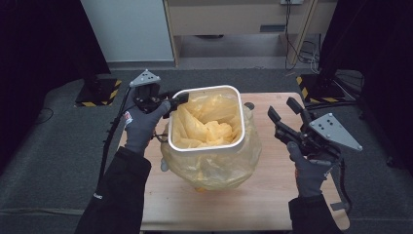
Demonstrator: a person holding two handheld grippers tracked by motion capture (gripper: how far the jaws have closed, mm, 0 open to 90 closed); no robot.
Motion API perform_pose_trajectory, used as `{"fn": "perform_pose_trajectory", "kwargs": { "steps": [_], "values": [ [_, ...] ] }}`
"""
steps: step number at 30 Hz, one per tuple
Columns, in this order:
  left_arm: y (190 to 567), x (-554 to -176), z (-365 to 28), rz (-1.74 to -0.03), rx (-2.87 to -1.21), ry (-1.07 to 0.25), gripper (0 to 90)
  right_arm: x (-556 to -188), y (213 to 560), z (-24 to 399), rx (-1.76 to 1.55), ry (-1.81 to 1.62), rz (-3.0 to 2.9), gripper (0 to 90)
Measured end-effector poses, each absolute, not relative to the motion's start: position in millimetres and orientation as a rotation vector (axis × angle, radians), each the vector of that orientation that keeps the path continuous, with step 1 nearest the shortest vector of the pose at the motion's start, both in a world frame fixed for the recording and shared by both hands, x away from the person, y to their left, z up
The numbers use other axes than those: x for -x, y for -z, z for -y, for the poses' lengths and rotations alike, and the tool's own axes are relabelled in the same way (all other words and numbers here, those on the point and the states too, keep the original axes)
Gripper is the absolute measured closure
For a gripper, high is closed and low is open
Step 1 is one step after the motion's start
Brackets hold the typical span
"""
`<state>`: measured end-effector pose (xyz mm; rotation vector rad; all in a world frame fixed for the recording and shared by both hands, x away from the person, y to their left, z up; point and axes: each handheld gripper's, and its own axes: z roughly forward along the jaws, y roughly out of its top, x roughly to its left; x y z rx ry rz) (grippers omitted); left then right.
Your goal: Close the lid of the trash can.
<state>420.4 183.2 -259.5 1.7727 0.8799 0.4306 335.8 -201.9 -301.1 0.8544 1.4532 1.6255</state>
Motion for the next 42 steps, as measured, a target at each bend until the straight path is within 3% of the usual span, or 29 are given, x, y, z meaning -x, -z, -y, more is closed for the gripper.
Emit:
{"fn": "perform_pose_trajectory", "kwargs": {
  "steps": [15, 27, 31, 34, 42],
  "values": [
    [260, -420, -183, -0.873, -1.774, -0.435, 61.9, -325, 279, 167, -0.716, -1.684, -1.547, 35.5],
    [261, -421, -183, -0.835, -1.776, -0.438, 61.5, -324, 282, 144, -0.671, -1.621, -1.662, 35.1],
    [262, -422, -183, -0.801, -1.769, -0.444, 57.1, -328, 283, 145, -0.7, -1.616, -1.668, 34.7],
    [264, -422, -185, -0.755, -1.705, -0.424, 48.6, -329, 283, 146, -0.716, -1.573, -1.681, 35.6],
    [262, -418, -186, -0.687, -1.666, -0.489, 41.5, -335, 287, 146, -0.742, -1.562, -1.688, 35.6]
  ]
}}
